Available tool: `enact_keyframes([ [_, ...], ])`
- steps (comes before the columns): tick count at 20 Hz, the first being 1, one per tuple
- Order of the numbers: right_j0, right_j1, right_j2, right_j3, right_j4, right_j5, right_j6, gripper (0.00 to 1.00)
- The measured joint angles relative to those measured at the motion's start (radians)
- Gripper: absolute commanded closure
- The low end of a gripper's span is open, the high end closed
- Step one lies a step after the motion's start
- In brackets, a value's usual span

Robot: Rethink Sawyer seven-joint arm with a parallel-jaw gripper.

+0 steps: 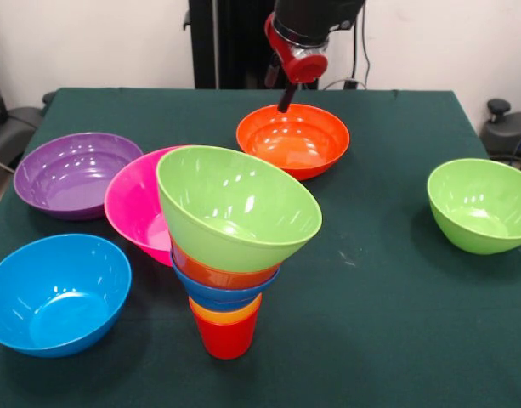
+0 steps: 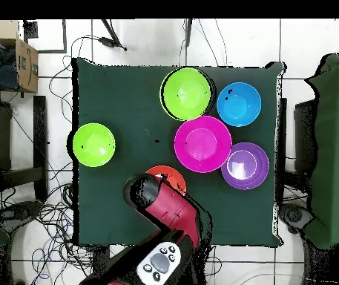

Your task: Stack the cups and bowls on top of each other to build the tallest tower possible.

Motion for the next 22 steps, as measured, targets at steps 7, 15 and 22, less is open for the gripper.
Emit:
enact_keyframes([
  [7, -0.071, -0.011, 0.070, 0.065, -0.021, -0.130, 0.000, 0.00],
  [15, -0.139, -0.019, 0.151, 0.129, -0.069, -0.233, 0.000, 0.00],
  [22, -0.184, -0.022, 0.213, 0.166, -0.120, -0.293, 0.000, 0.00],
])
